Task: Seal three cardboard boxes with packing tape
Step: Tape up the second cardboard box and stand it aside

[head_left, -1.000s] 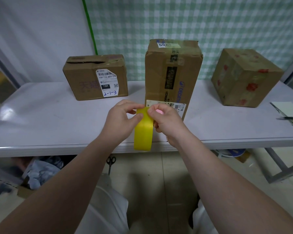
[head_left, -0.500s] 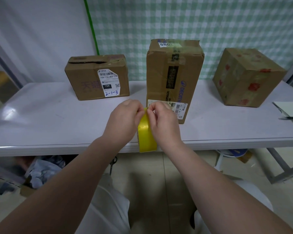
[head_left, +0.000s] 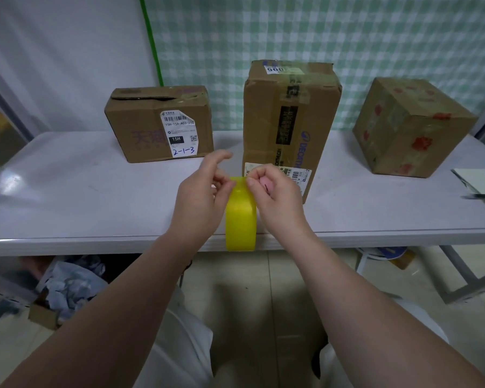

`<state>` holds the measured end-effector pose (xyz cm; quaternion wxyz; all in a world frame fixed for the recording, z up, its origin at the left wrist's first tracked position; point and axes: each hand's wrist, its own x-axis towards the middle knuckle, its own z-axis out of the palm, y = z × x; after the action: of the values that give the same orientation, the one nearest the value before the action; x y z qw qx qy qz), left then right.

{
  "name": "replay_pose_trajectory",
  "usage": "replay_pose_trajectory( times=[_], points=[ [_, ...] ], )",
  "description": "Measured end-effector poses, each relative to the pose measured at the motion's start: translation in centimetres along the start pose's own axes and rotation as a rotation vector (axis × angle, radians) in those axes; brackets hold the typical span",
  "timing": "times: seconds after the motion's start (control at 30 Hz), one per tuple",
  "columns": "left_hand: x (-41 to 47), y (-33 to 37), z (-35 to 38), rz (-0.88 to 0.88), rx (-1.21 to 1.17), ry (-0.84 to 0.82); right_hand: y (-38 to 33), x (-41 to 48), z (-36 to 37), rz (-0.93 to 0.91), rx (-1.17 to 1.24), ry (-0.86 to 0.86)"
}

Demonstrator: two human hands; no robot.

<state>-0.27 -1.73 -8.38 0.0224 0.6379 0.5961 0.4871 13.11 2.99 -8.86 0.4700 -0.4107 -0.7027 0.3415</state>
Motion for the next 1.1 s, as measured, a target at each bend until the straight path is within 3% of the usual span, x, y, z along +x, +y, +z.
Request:
replay_pose_trajectory(
  times=[0.17, 0.4, 0.57, 1.1],
  points=[
    [0.3, 0.1, -0.6, -0.023, -0.099, -0.068, -0.6, 0.8, -1.2, 0.113, 0.070, -0.093],
    [1.0, 0.4, -1.3, -0.240, -0.256, -0.166, -0.6, 1.2, -2.8, 0.159, 0.254, -0.216],
    [1.0, 0.4, -1.3, -0.297, -0.340, -0.189, -0.8, 1.2, -2.9, 0.122, 0.226, -0.298],
    [0.7, 0.0, -0.8, -0.298, -0.301, -0.134, -0.8, 1.0, -2.2, 0.084, 0.009, -0.197]
  ],
)
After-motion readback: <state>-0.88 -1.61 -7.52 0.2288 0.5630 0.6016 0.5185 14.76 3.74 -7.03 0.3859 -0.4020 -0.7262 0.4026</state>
